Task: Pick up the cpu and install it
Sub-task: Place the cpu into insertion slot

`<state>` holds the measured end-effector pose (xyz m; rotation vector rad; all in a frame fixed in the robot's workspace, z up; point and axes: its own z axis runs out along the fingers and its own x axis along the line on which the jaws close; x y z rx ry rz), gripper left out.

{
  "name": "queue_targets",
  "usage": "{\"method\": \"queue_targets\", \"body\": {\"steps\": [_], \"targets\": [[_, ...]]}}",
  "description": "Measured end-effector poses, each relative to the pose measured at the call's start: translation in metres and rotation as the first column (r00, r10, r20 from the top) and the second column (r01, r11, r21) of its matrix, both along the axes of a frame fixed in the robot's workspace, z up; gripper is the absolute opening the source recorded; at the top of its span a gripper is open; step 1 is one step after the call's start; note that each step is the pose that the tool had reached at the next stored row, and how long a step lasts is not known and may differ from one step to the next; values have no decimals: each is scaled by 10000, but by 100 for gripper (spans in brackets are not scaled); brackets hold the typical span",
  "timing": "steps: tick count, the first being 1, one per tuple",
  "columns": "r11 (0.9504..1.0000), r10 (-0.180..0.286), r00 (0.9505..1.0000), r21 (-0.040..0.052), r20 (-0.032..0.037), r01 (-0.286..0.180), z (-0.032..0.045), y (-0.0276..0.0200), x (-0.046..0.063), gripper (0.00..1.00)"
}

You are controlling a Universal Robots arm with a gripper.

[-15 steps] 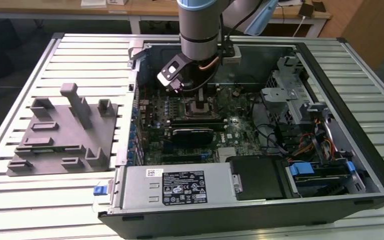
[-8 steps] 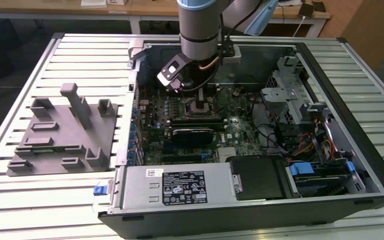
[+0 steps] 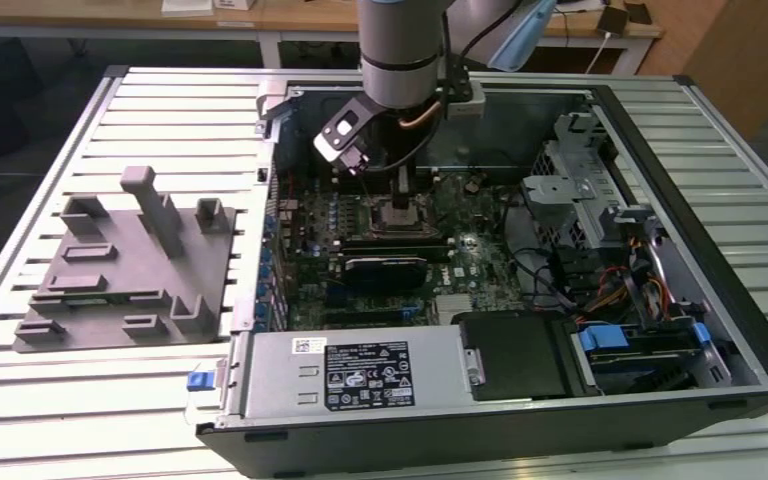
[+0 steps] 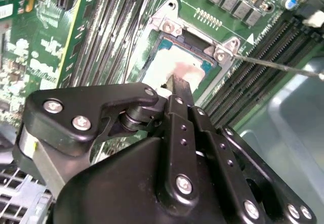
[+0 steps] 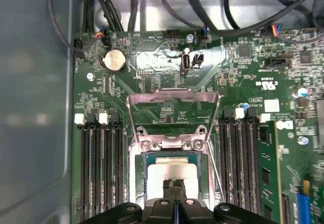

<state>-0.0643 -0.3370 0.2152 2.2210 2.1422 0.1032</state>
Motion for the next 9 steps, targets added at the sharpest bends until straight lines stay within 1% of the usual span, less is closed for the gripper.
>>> {"method": "queue_targets", "body": {"steps": [9], "targets": [[10000,0,10000,-1,48,0,315,0,0,11]]}}
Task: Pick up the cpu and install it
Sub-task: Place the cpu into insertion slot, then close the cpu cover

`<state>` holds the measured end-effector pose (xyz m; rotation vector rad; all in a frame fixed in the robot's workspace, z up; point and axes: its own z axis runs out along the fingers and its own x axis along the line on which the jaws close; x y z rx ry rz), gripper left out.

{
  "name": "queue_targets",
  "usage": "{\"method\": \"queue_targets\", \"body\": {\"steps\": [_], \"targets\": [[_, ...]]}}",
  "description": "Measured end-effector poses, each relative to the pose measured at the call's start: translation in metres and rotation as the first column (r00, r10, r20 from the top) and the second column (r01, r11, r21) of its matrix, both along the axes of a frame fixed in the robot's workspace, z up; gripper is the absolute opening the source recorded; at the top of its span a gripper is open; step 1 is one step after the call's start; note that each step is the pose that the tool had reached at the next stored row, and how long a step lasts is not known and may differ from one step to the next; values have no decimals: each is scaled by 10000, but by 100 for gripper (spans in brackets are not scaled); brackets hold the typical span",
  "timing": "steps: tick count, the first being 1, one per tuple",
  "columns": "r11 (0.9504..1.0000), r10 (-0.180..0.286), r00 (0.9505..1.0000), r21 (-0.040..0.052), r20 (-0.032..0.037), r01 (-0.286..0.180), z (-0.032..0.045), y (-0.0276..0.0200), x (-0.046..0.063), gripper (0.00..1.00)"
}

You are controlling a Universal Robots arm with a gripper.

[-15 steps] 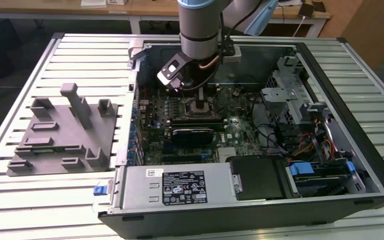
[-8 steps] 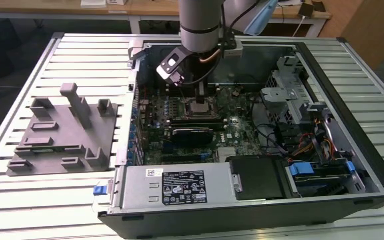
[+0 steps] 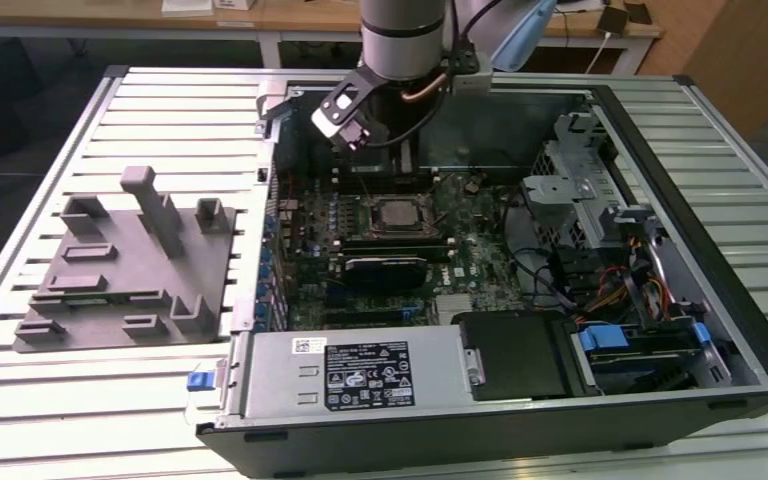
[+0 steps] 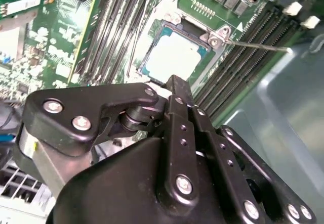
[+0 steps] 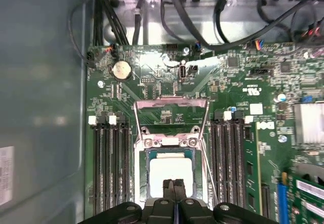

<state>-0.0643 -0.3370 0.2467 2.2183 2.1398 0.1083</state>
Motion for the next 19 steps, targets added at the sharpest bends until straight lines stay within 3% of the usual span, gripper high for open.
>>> {"method": "queue_targets", "body": {"steps": [3,19], "targets": [[10000,0,10000,0,15,0,61,0,0,11],[10000,0,10000,-6,12,0,88,-1,-1,11]]}}
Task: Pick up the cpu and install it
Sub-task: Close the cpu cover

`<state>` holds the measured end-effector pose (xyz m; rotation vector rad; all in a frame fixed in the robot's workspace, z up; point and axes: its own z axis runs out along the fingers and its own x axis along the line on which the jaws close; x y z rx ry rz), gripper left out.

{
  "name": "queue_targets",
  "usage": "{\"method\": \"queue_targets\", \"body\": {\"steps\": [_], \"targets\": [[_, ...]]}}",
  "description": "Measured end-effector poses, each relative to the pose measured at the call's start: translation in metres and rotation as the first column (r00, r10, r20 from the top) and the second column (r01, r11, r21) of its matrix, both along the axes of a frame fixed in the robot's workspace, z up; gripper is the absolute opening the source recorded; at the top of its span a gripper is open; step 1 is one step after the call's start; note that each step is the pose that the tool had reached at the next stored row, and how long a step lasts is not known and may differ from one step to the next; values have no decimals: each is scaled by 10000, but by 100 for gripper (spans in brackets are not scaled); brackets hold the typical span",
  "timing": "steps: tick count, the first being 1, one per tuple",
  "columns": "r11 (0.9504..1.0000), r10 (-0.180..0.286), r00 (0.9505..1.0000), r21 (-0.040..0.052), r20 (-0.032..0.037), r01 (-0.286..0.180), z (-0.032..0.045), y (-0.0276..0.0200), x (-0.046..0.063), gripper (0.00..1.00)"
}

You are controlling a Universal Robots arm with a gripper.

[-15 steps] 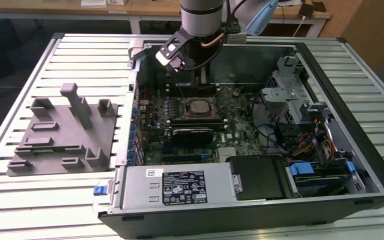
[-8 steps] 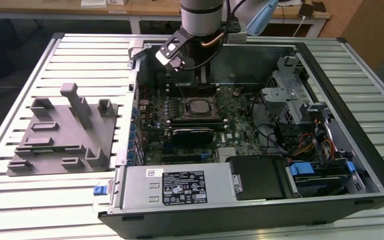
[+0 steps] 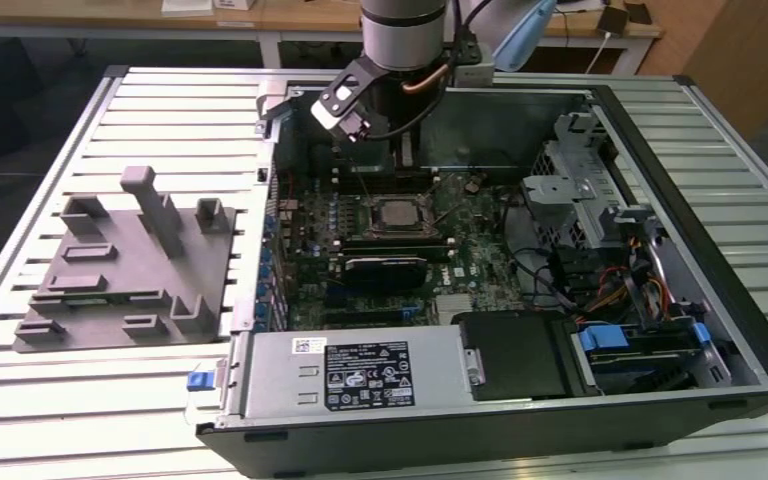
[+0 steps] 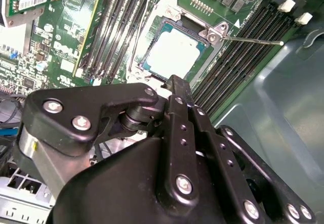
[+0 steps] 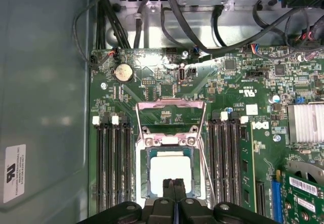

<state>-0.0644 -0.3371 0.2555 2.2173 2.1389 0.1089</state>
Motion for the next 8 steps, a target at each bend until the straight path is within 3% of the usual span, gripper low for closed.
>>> {"method": "queue_targets", "body": {"steps": [8], "targets": [[10000,0,10000,7,8,0,150,1,0,11]]}}
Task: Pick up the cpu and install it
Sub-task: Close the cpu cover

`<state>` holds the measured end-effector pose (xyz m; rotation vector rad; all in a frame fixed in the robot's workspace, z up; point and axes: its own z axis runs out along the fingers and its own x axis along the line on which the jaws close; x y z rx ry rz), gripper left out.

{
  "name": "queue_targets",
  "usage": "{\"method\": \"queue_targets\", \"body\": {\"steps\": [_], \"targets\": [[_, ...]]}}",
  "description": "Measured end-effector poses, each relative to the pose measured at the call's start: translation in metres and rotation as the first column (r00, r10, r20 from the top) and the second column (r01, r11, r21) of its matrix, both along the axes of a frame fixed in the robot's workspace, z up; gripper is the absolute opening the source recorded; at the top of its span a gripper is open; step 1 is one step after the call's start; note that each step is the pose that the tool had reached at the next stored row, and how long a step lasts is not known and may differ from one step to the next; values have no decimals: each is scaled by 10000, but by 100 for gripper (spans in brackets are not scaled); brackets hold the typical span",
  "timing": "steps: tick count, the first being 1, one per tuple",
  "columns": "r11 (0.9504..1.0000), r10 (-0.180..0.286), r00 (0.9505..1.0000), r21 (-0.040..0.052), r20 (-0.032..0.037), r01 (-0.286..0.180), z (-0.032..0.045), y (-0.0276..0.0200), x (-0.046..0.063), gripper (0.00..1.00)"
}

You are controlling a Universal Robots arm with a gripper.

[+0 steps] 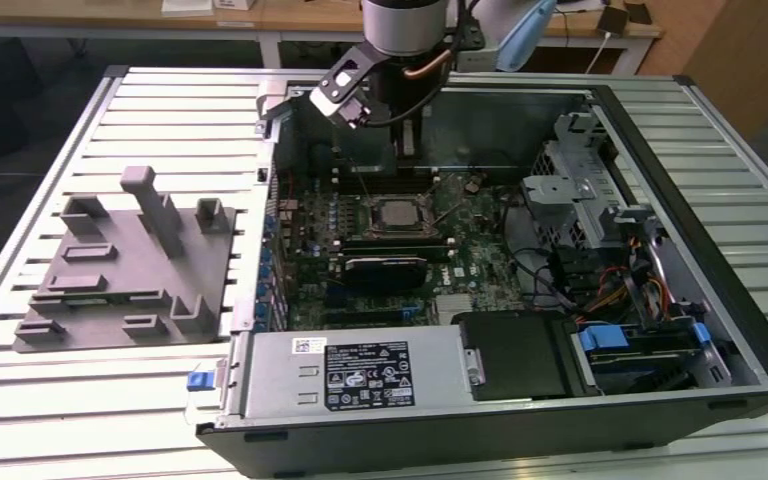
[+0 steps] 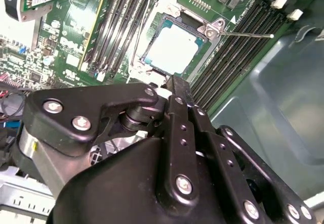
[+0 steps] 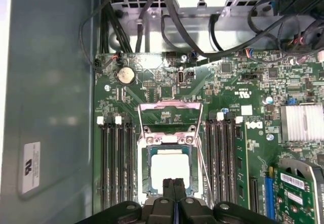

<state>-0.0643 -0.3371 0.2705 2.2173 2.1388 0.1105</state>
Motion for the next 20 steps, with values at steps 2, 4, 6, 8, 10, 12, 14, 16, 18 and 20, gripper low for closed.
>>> {"method": "queue_targets", "body": {"steps": [2,4,6,8,10,12,14,16,18,20], "targets": [[10000,0,10000,-1,0,0,16,0,0,11],[10000,0,10000,0,1,0,16,0,0,11],[10000,0,10000,0,1,0,16,0,0,11],[10000,-2,10000,-2,0,2,17,0,24,11],[10000,-1,10000,-1,0,1,16,0,84,11],[10000,0,10000,0,-1,0,16,0,150,11],[10000,0,10000,-1,-6,0,16,0,223,11],[10000,-1,10000,-1,-12,1,16,0,294,11],[10000,0,10000,0,-20,0,15,0,365,11],[10000,0,10000,-1,-33,0,15,0,427,11]]}}
